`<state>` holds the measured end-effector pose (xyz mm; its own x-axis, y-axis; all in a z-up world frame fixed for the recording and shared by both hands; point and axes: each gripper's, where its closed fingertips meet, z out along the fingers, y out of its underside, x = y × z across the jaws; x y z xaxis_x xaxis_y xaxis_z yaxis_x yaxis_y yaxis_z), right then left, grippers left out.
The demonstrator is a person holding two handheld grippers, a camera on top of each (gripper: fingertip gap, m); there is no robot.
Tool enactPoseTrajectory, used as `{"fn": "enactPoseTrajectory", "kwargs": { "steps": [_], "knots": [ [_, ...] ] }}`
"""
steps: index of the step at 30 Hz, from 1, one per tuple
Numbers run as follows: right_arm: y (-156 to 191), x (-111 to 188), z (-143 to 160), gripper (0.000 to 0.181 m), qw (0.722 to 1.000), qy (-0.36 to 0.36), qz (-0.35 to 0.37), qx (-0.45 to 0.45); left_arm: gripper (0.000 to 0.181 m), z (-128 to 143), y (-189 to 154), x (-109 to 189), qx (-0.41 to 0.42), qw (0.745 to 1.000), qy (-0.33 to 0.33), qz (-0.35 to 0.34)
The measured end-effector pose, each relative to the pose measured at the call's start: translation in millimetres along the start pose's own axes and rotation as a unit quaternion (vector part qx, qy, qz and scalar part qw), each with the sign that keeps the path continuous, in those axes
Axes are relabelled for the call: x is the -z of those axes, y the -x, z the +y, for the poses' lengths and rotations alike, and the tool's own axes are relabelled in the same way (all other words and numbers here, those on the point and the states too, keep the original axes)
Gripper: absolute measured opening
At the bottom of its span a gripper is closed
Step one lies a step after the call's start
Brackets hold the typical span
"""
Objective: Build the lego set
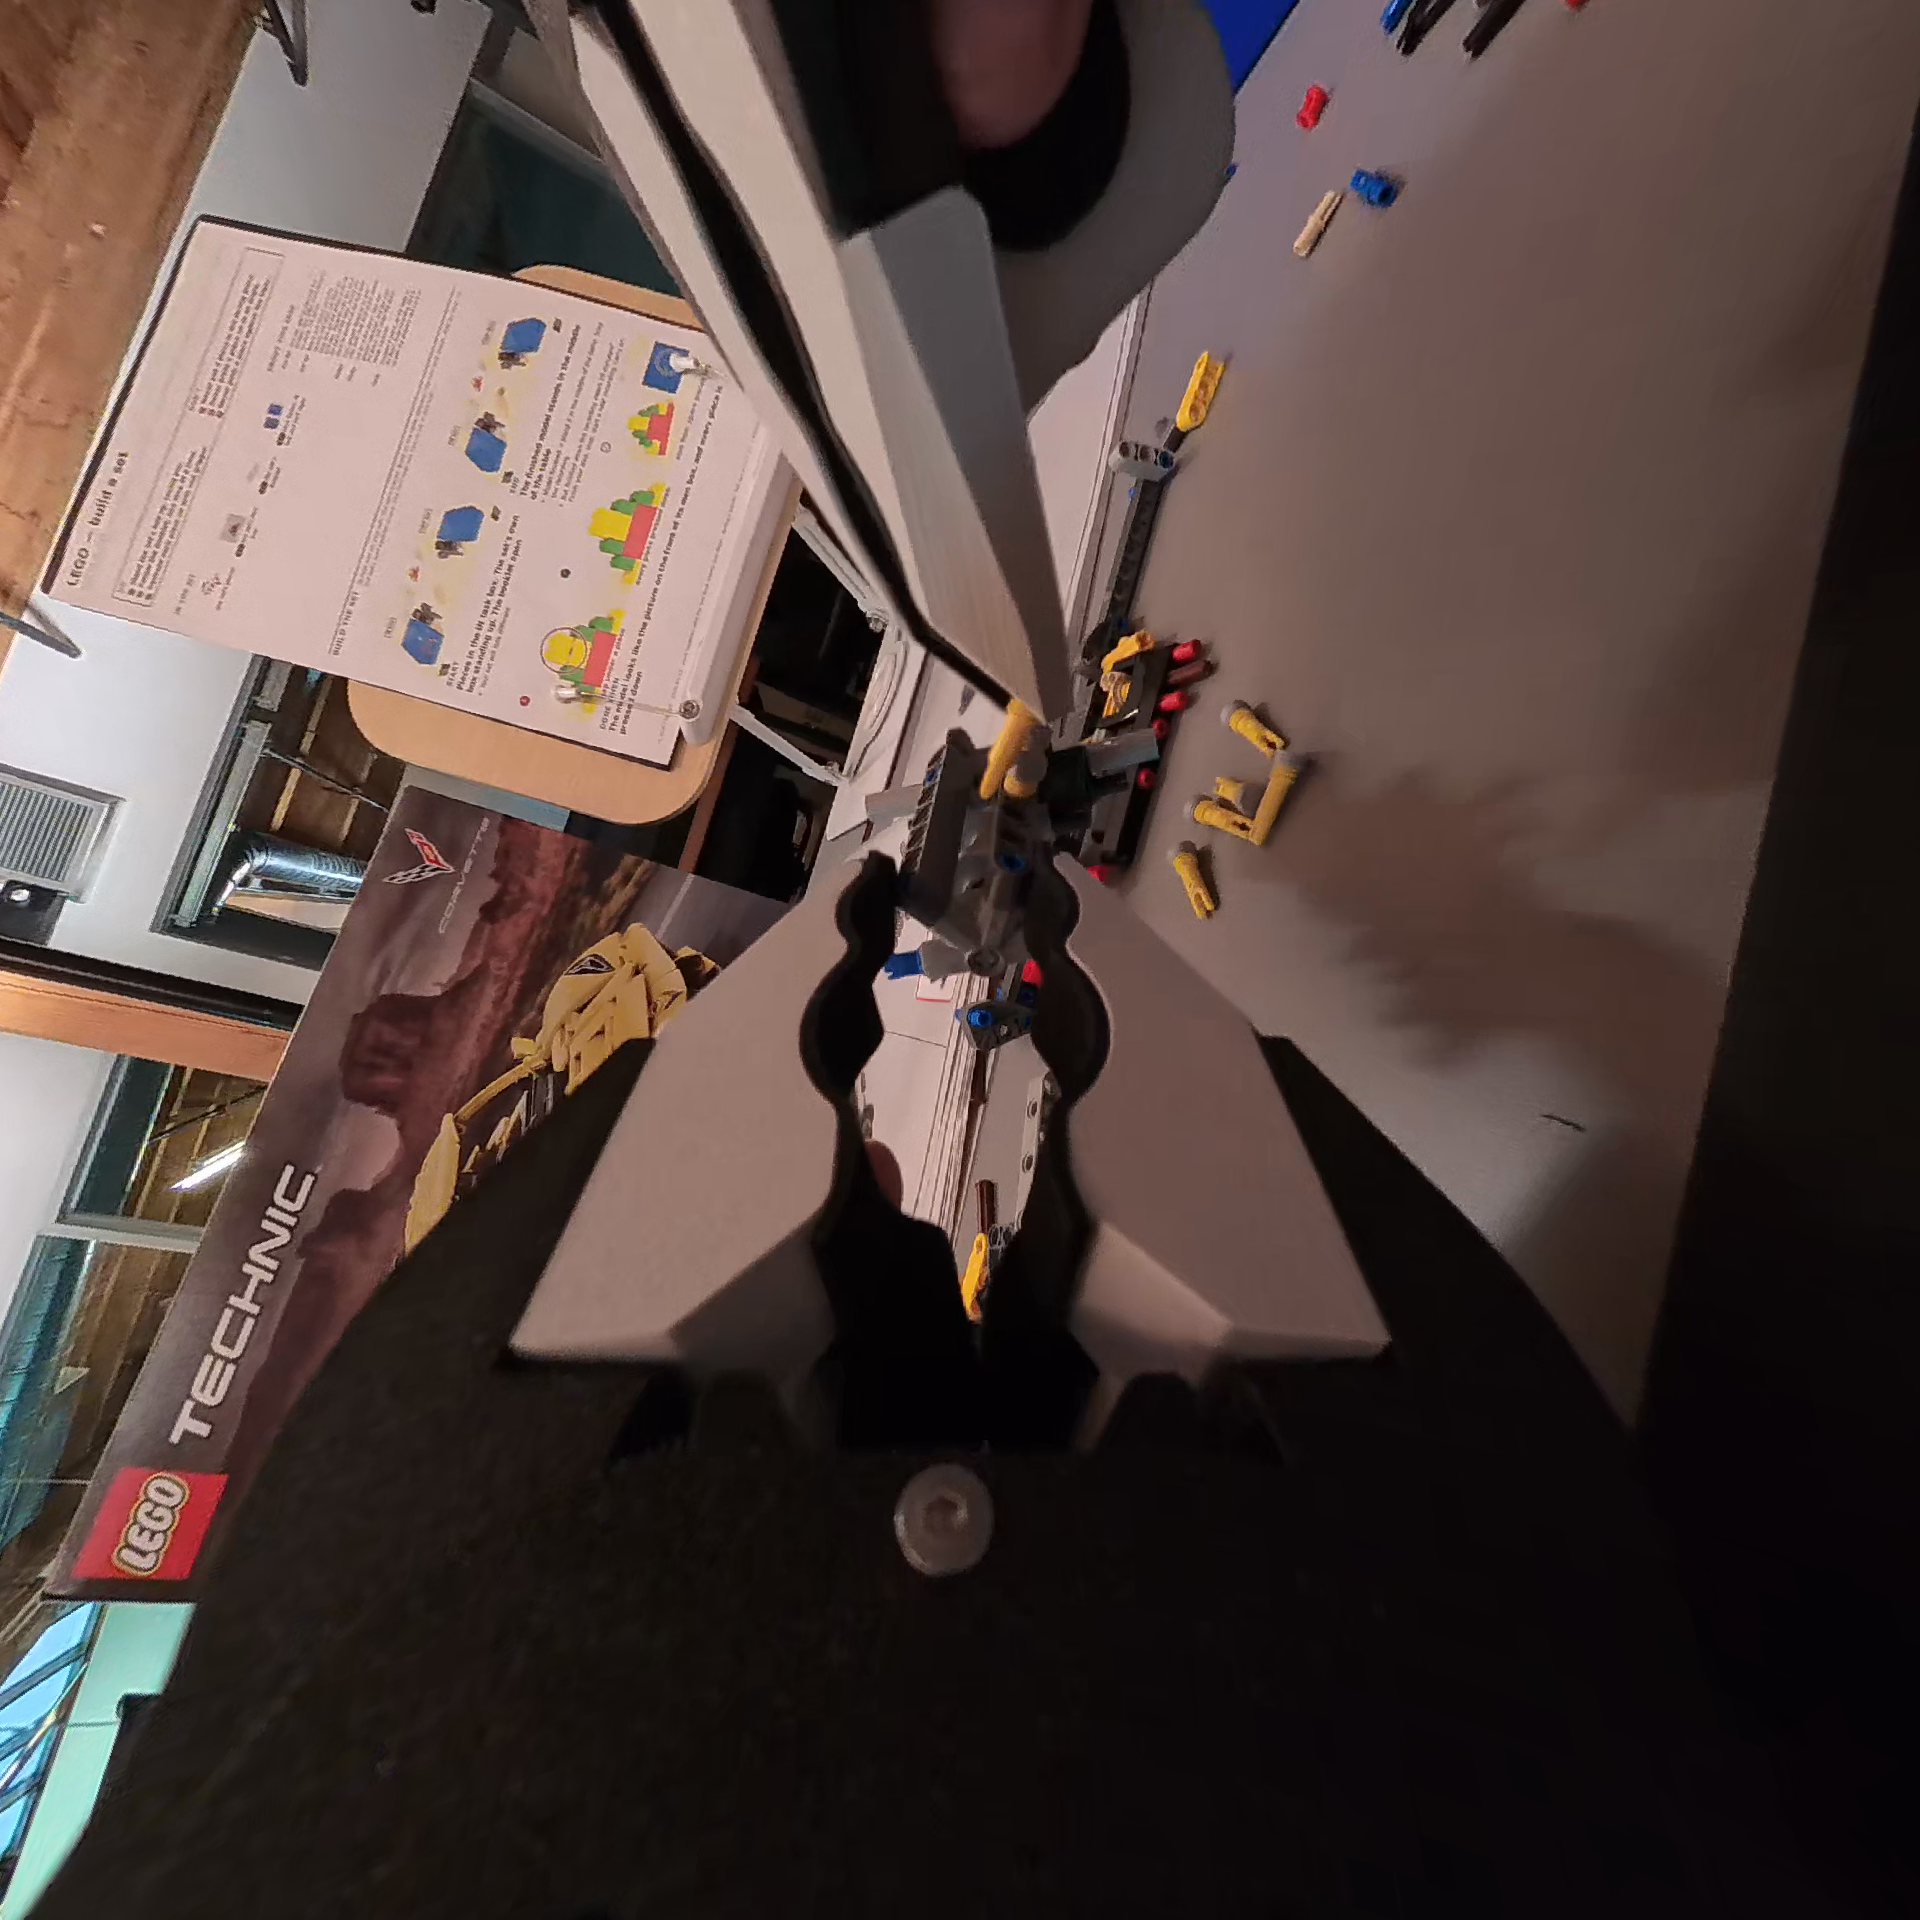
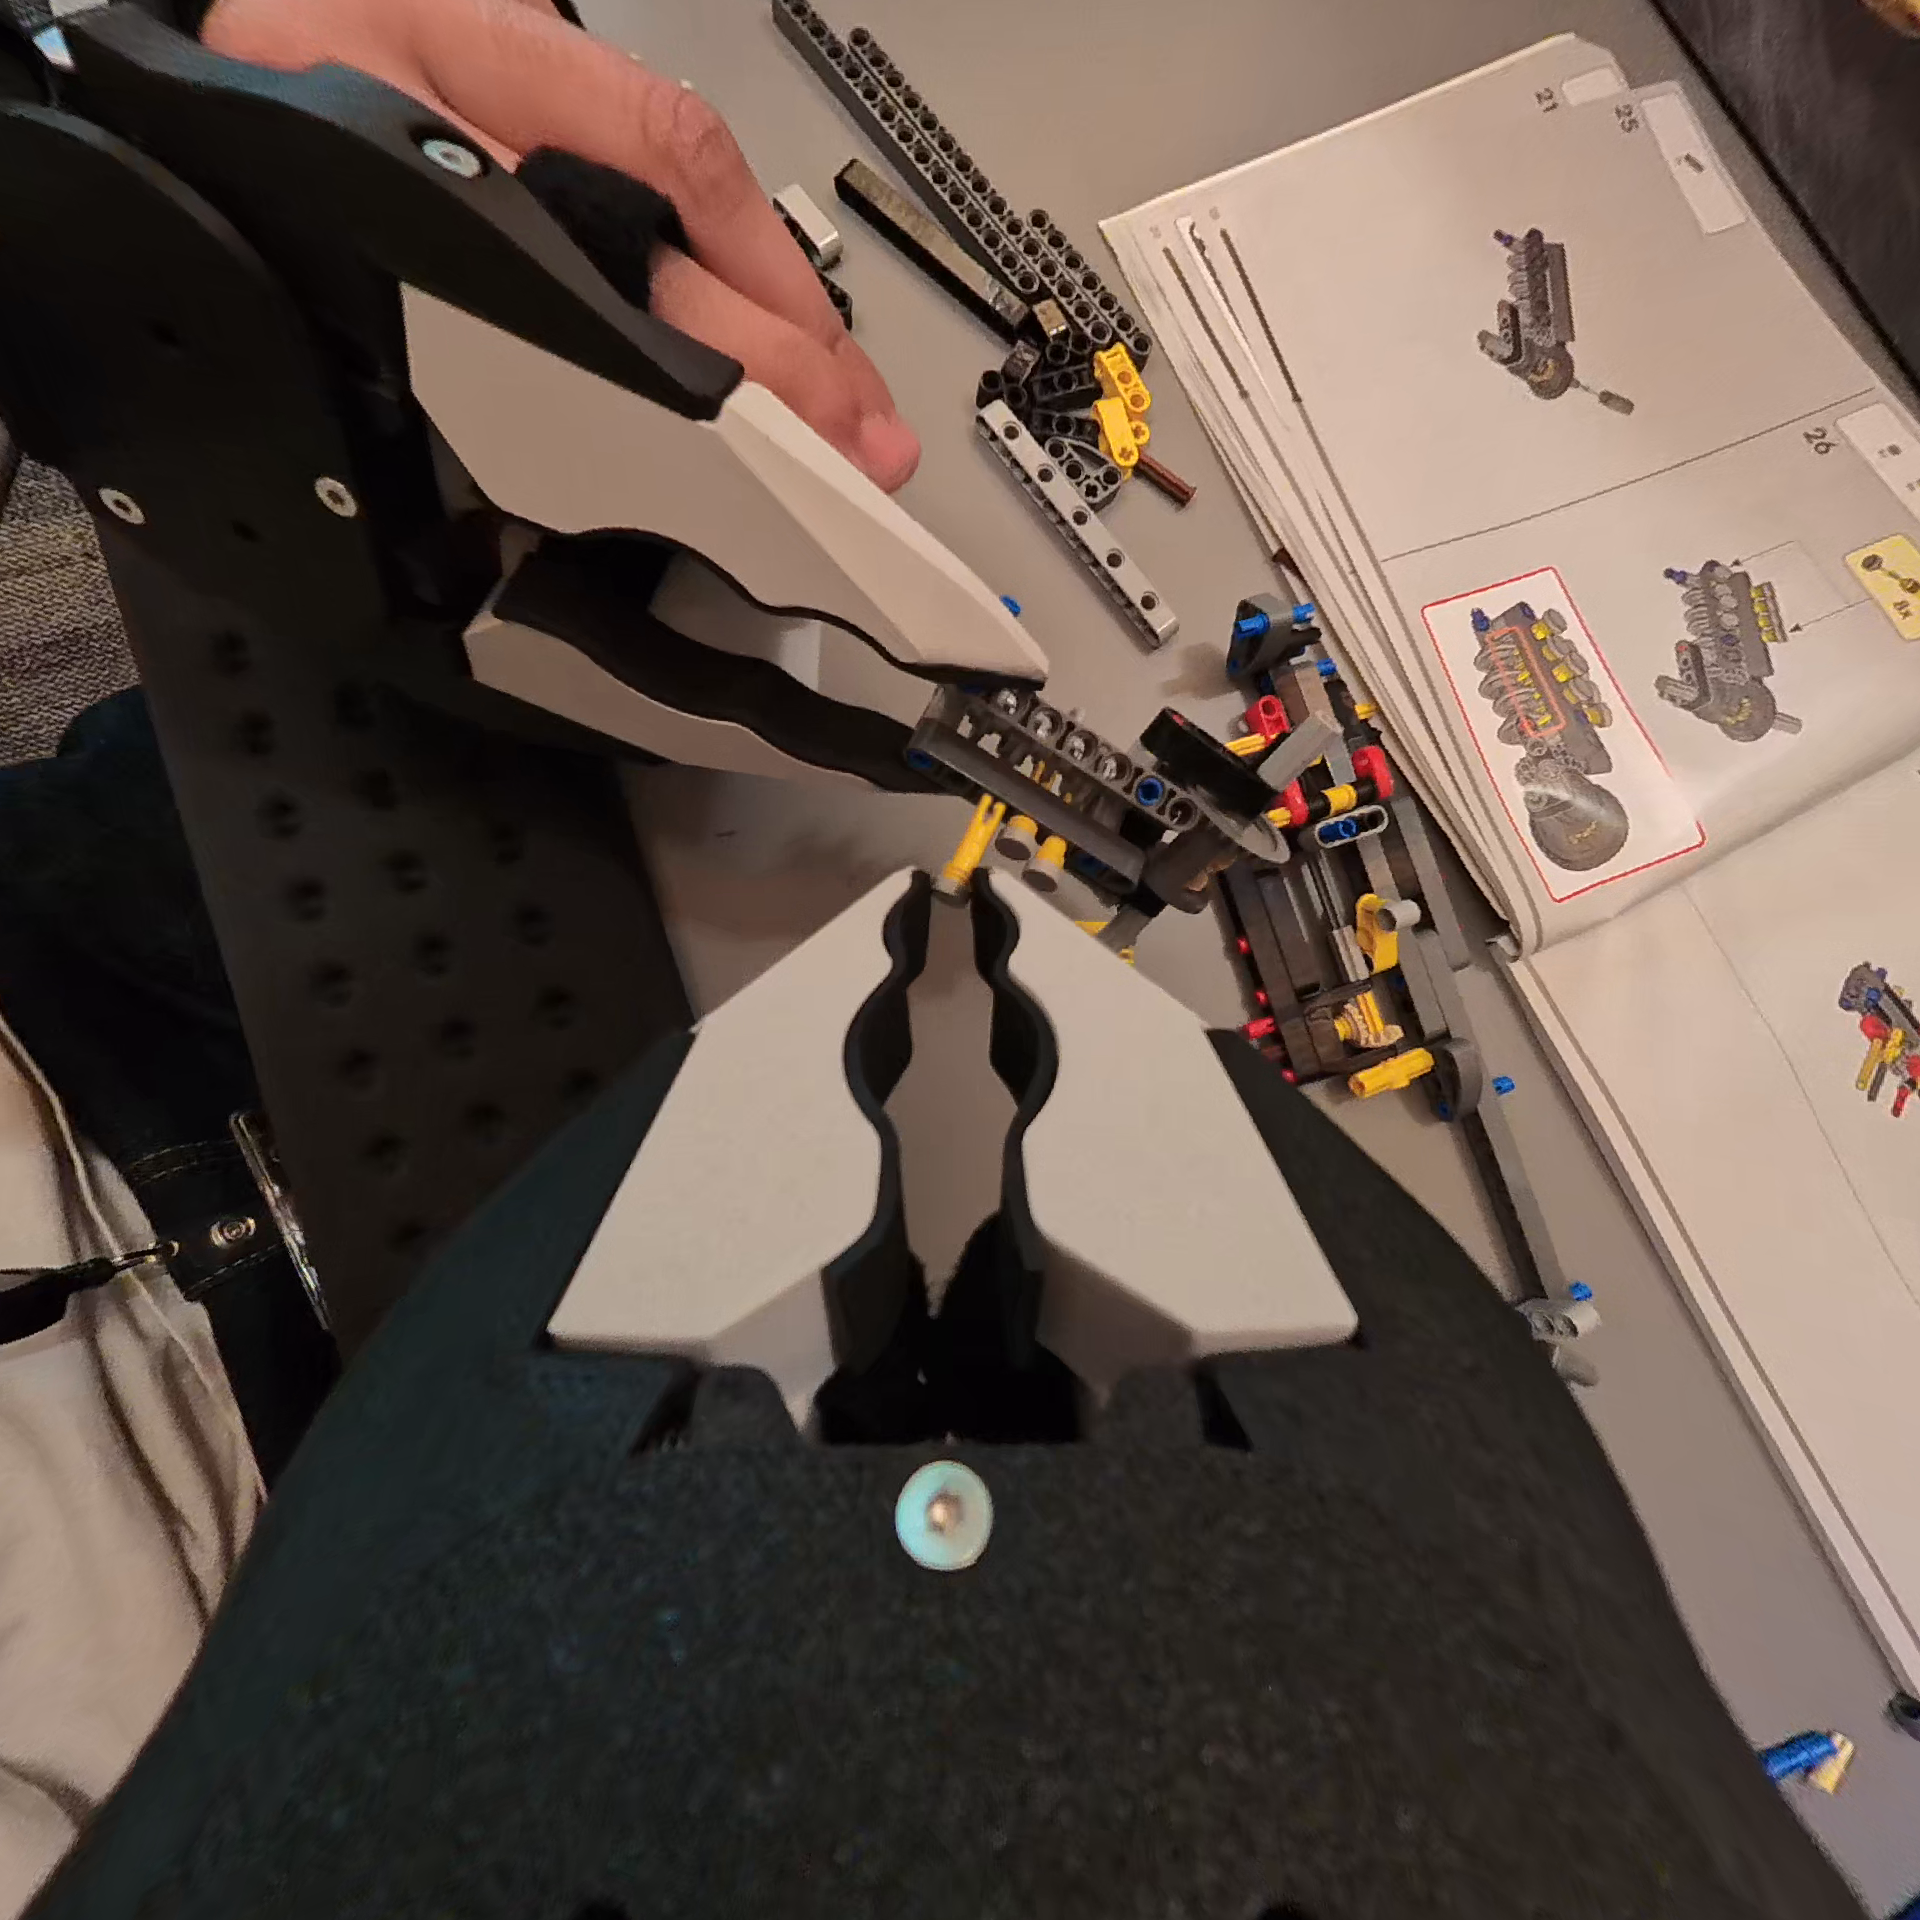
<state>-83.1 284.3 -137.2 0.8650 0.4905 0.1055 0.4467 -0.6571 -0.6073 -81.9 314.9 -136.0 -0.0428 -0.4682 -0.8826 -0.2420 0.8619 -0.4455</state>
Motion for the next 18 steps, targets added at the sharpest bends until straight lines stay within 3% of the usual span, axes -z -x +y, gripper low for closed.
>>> {"fn": "enactPoseTrajectory", "kwargs": {
  "steps": [8, 18],
  "knots": [
    [1.4, -7.1, 7.1, 0.007, 0.999, 0.044, 0.015, 0.023, 0.023, -3.1, -3.9, 0.7, -0.009, 1.000, -0.004, 0.007],
    [-1.1, -3.6, -5.2, 0.008, 0.996, 0.019, 0.040, 0.072, 0.024, -5.1, 1.2, 2.7, 0.037, 0.999, -0.010, 0.011]
  ]
}}
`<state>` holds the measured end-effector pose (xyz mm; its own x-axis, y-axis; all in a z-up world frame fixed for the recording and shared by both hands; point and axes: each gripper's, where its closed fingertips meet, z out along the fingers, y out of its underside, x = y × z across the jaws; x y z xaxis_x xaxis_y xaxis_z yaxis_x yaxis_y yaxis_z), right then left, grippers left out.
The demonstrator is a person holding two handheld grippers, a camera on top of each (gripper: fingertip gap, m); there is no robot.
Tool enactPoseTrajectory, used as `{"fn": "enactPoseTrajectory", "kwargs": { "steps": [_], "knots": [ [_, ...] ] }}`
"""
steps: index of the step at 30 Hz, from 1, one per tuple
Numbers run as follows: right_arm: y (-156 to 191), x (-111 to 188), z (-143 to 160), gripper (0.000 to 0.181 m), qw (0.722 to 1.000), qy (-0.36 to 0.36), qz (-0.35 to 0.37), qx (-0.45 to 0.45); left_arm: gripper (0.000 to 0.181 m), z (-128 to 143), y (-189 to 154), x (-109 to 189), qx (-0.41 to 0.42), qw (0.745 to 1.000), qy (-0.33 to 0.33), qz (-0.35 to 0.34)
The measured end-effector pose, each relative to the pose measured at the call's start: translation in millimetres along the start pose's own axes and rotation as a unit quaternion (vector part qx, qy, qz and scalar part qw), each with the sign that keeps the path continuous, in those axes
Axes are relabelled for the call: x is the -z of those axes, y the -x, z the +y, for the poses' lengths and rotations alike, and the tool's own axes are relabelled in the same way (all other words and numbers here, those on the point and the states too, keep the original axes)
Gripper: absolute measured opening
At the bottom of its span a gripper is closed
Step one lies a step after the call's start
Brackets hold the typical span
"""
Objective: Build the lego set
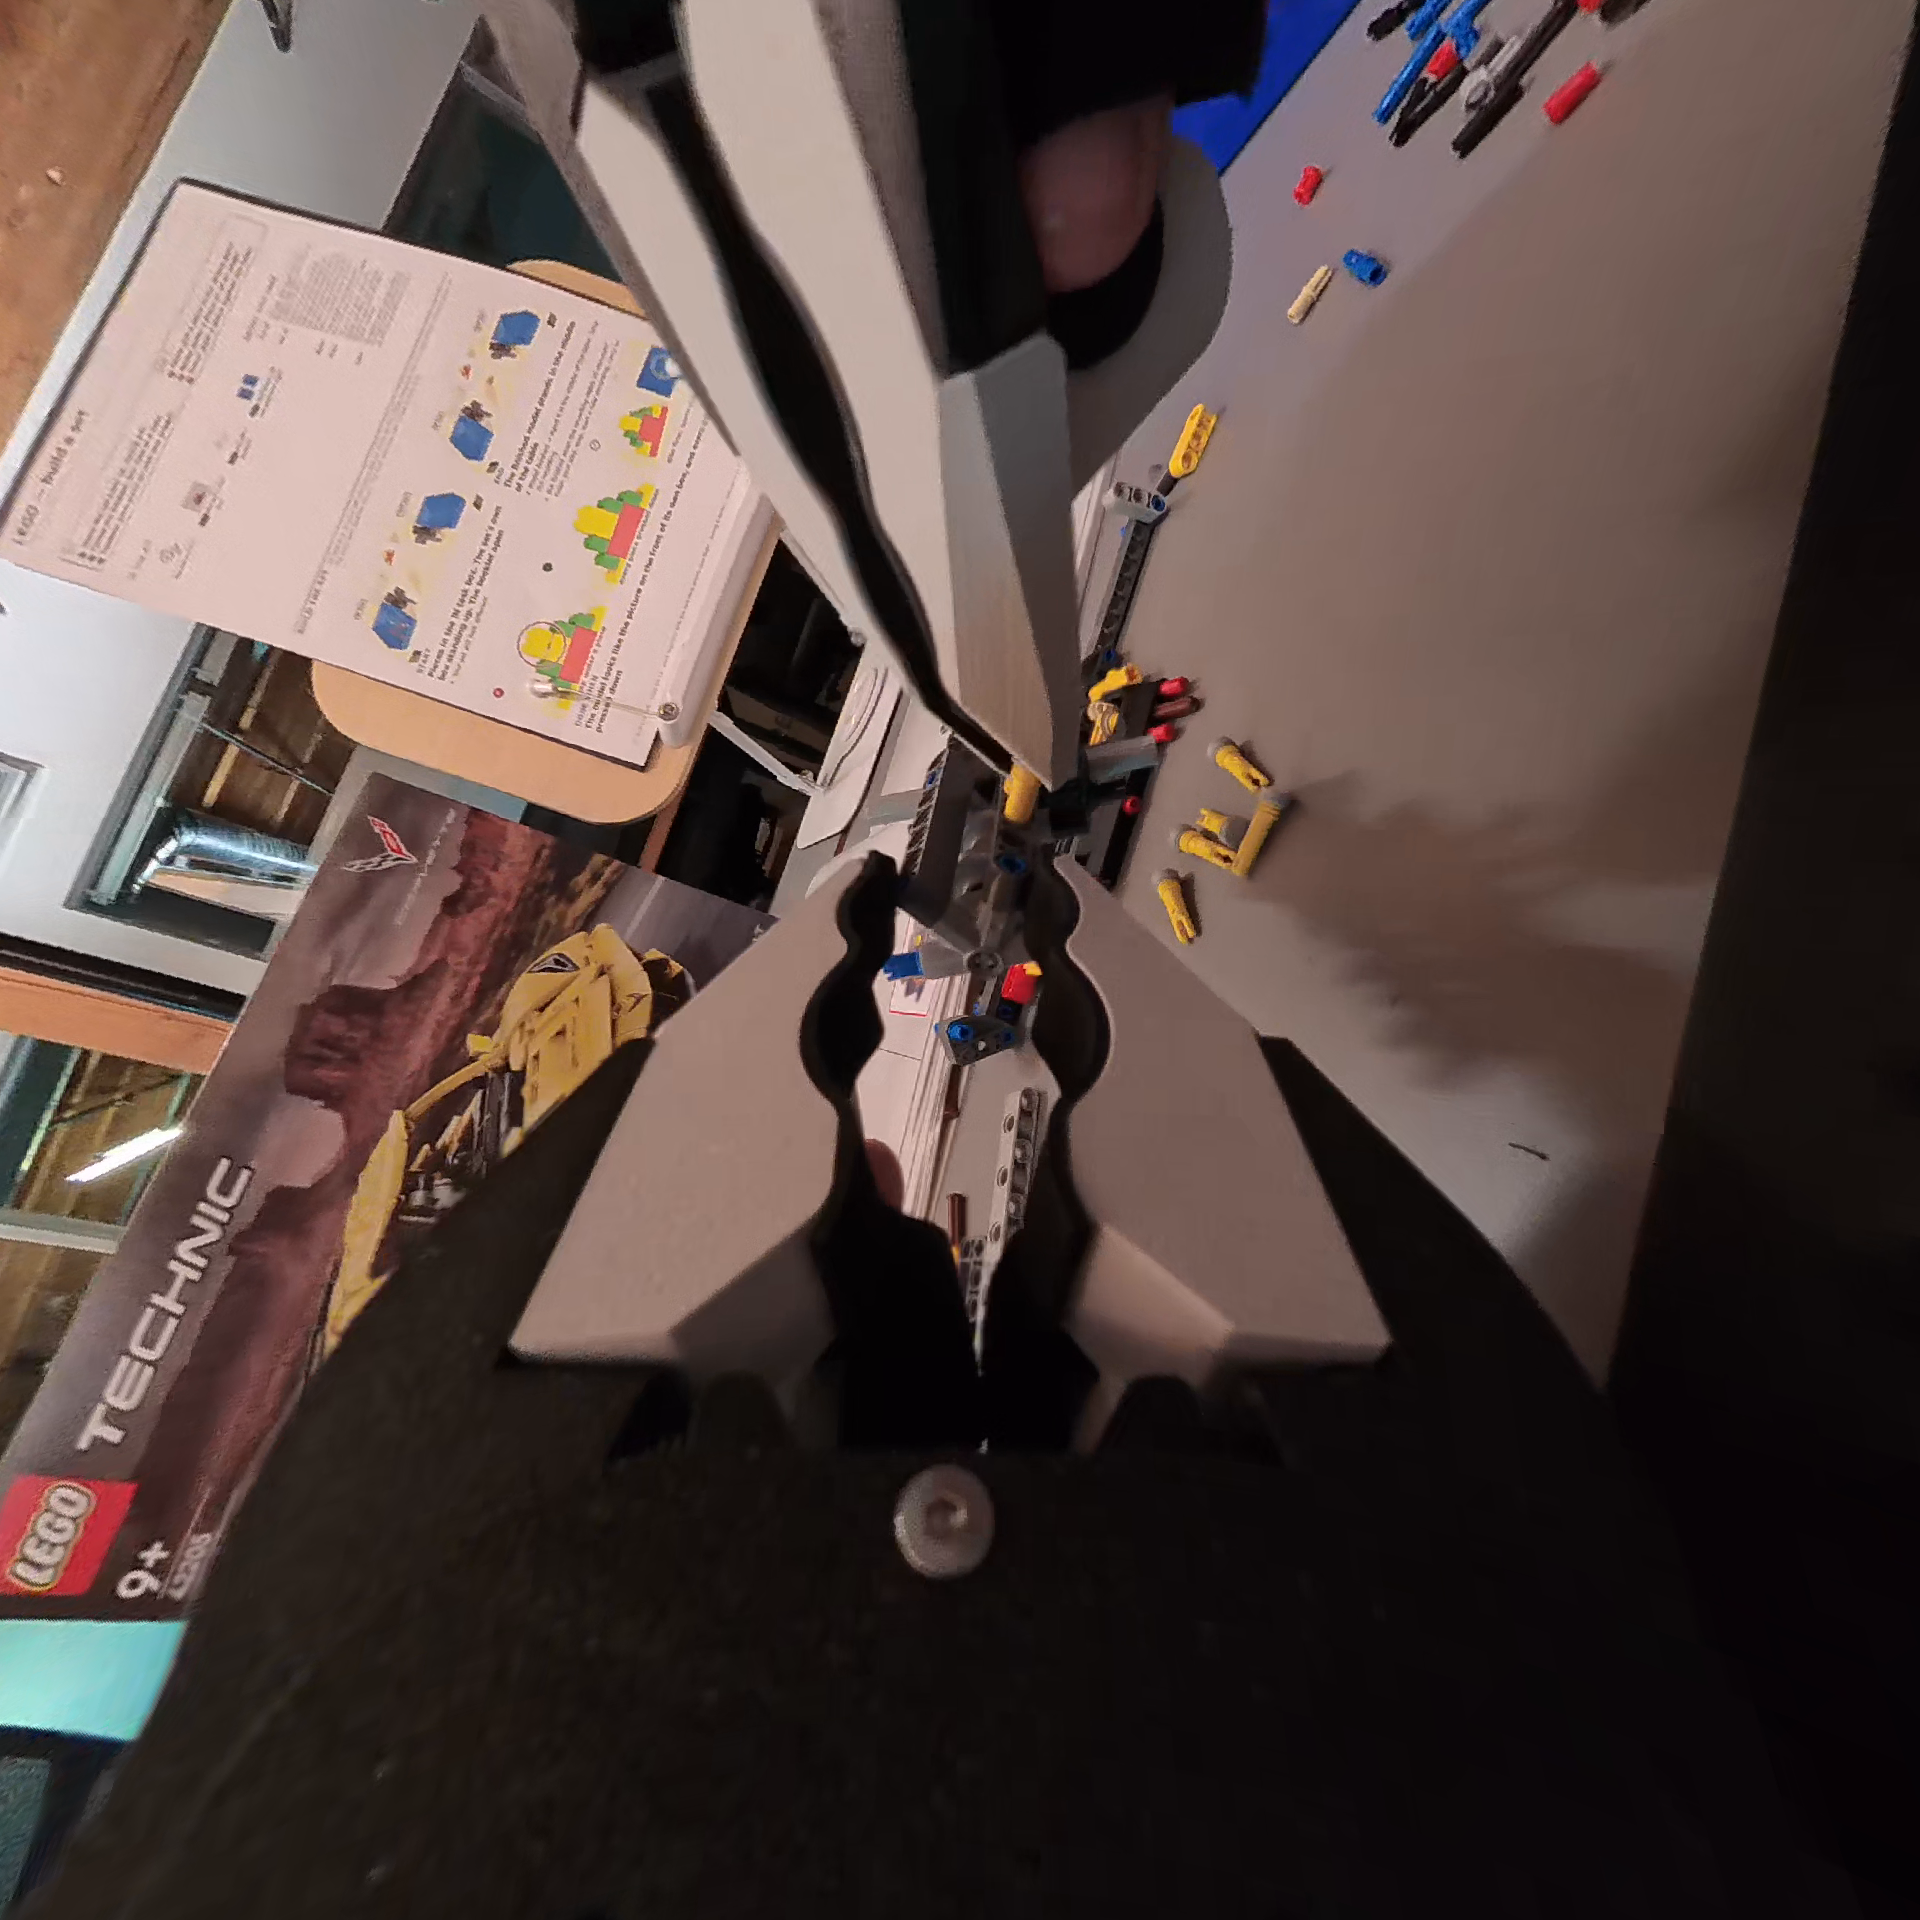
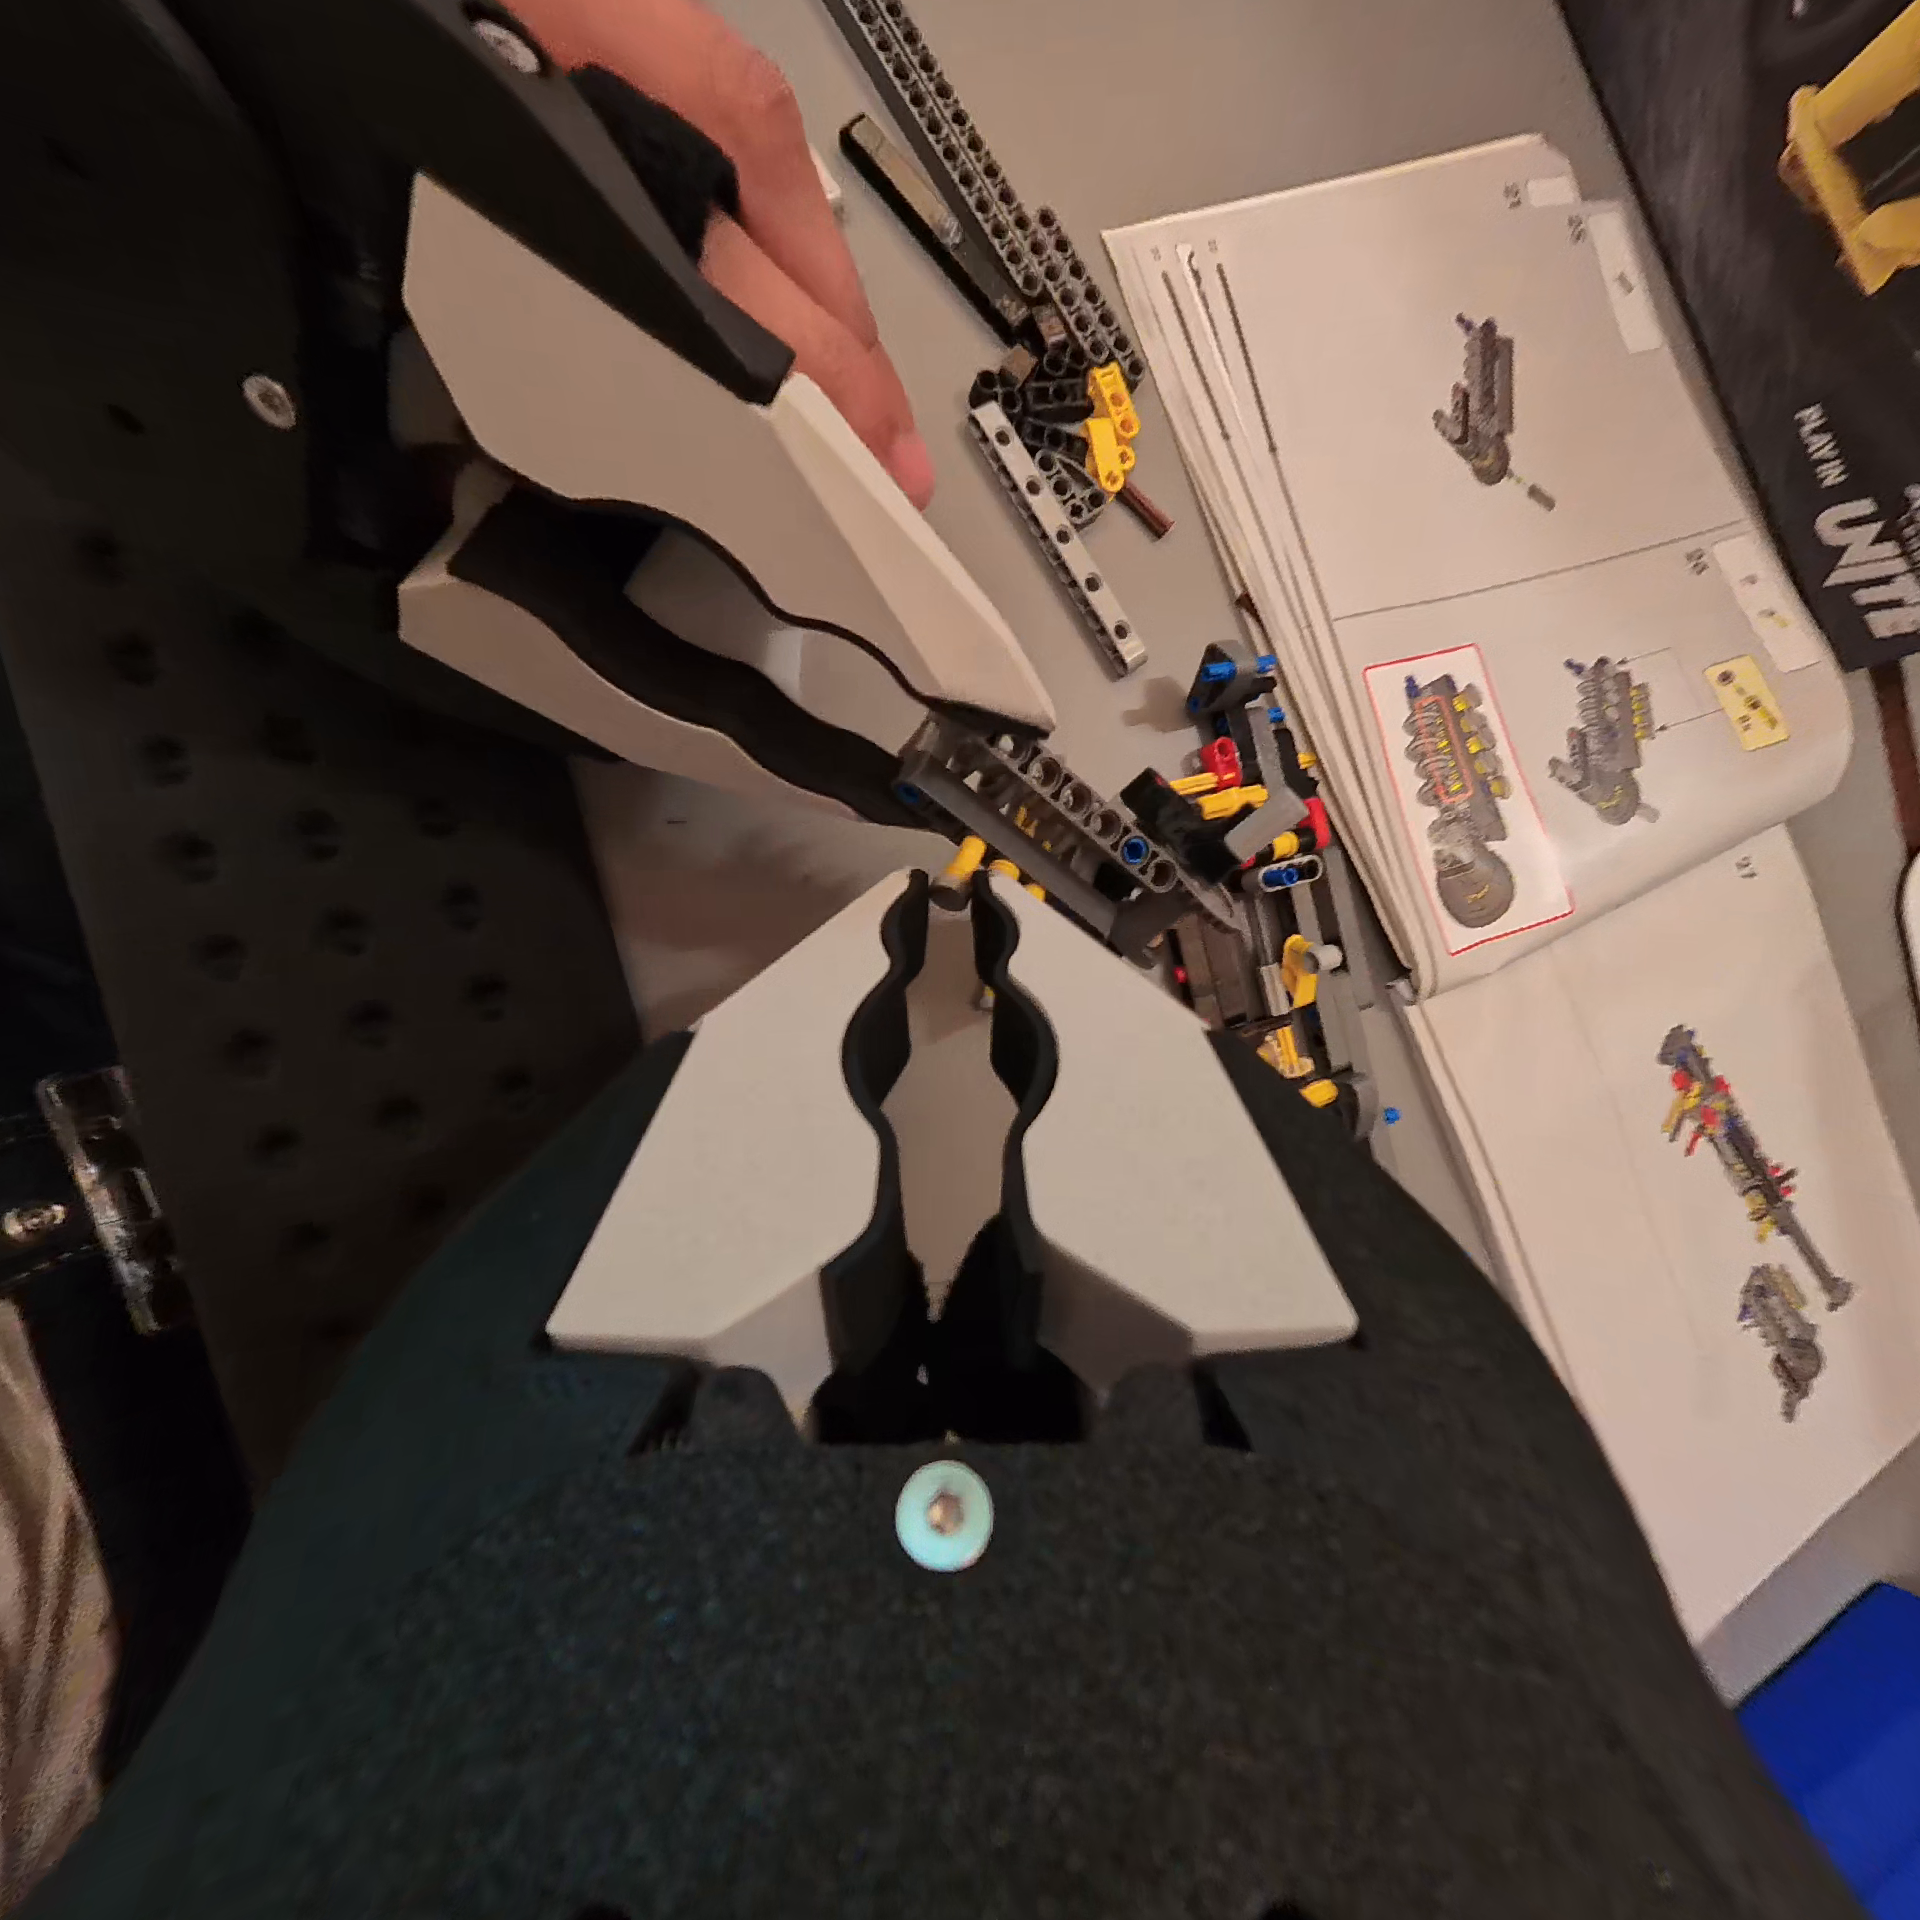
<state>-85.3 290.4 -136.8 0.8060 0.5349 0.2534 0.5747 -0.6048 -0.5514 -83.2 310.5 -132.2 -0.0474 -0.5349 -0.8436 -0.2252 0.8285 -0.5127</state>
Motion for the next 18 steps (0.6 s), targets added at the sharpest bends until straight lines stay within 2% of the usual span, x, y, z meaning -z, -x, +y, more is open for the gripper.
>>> {"fn": "enactPoseTrajectory", "kwargs": {
  "steps": [4, 8, 13, 15, 18],
  "knots": [
    [2.4, 7.7, -6.5, 0.014, 0.999, -0.029, 0.004, 0.021, 0.024, -4.2, 4.4, 2.4, 0.039, 0.999, -0.016, 0.006],
    [11.0, 20.7, -7.6, 0.039, 0.997, -0.050, -0.050, 0.033, 0.023, -12.5, 7.9, 6.9, 0.060, 0.997, -0.042, 0.007],
    [-2.8, 37.7, -1.1, 0.065, 0.986, -0.058, -0.112, 0.112, 0.023, -32.8, 4.8, 18.4, -0.009, 0.995, -0.098, -0.016],
    [-4.4, 35.7, 2.5, 0.069, 0.977, -0.022, -0.142, 0.157, 0.024, -38.9, -2.8, 19.5, -0.028, 0.994, -0.106, -0.009],
    [7.5, 31.3, -0.3, 0.068, 0.955, -0.005, -0.209, 0.212, 0.023, -43.3, -9.7, 19.5, -0.054, 0.992, -0.110, -0.008]
  ]
}}
